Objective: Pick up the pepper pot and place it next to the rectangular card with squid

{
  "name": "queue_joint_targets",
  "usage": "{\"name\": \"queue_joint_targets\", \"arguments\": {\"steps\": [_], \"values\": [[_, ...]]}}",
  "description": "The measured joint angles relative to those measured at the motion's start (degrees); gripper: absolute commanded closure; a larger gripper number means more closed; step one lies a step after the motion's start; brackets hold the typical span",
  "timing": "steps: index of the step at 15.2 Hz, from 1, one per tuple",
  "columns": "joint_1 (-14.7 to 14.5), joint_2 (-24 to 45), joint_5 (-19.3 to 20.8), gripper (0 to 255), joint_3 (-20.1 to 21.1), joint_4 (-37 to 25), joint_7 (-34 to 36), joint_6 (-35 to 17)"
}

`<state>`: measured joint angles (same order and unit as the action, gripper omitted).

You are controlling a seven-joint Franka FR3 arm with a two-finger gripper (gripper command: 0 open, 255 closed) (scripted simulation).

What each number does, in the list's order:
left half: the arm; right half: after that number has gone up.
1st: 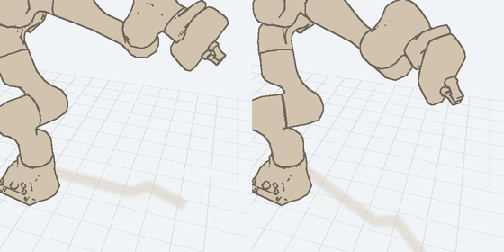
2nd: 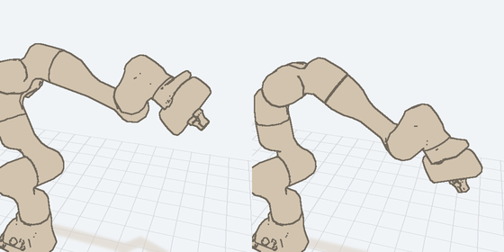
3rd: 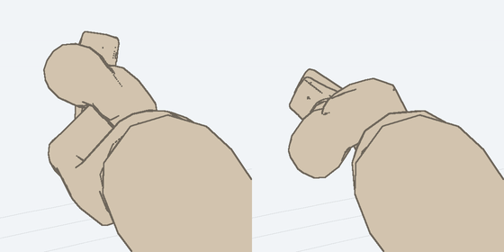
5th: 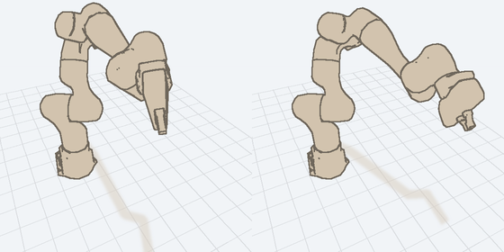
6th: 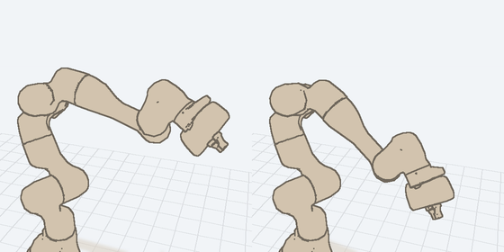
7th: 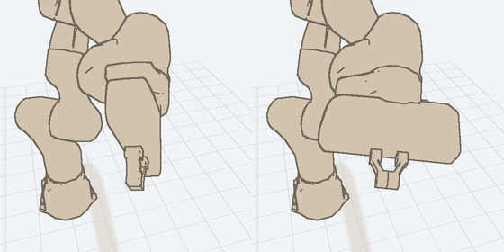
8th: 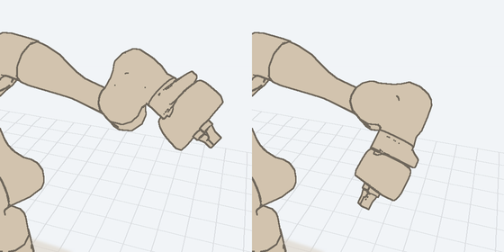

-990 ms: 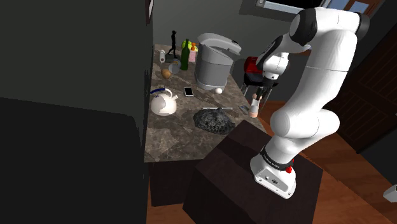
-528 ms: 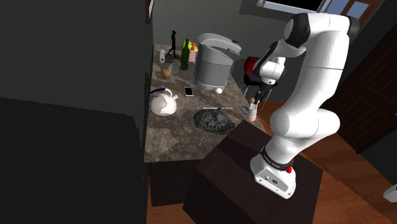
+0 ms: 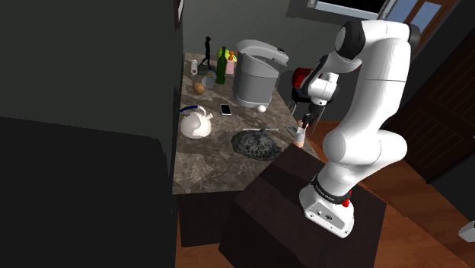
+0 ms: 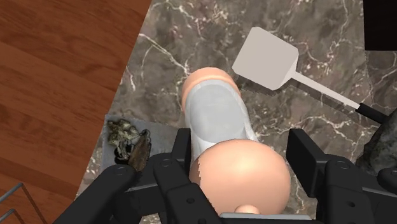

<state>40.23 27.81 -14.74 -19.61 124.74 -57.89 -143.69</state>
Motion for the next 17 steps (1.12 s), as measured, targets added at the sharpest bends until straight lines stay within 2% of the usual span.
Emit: {"name": "queue_joint_targets", "arguments": {"steps": [3,4,10,14,17], "values": [[0.0,0.1,0.0,255,0.0,0.0,0.0,0.0],[0.0,0.1,0.0,0,0.0,0.0,0.0,0.0],[0.0,0.1,0.0,0,0.0,0.0,0.0,-0.1],[-1.4,-4.1,2.5,0,-1.8,-0.7,1.9,4.5],[-1.6,-5.5,3.2,0,-2.3,-0.5,2.2,5.6]]}}
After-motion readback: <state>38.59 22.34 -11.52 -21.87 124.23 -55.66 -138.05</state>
